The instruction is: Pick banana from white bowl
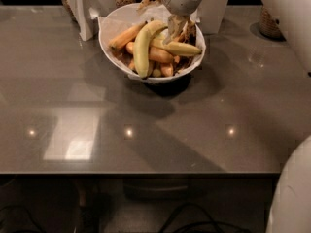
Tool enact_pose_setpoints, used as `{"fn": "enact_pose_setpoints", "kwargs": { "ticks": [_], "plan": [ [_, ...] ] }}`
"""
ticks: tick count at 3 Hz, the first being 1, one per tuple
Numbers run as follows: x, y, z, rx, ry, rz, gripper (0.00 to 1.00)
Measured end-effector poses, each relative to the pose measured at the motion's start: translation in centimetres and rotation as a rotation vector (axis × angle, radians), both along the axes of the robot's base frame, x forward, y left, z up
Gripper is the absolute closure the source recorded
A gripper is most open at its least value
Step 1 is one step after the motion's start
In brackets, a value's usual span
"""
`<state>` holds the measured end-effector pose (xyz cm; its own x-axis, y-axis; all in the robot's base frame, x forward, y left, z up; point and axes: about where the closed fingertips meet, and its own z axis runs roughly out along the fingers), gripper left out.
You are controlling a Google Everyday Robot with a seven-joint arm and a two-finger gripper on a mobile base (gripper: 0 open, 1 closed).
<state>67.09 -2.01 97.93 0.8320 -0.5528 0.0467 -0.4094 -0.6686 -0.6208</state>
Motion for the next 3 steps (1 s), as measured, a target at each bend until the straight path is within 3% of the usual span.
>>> {"fn": "enact_pose_setpoints", "kwargs": {
  "ticks": [3],
  "plan": [
    [0.9,2.2,-1.5,0.004,0.032,0.040,0.45]
  ]
}}
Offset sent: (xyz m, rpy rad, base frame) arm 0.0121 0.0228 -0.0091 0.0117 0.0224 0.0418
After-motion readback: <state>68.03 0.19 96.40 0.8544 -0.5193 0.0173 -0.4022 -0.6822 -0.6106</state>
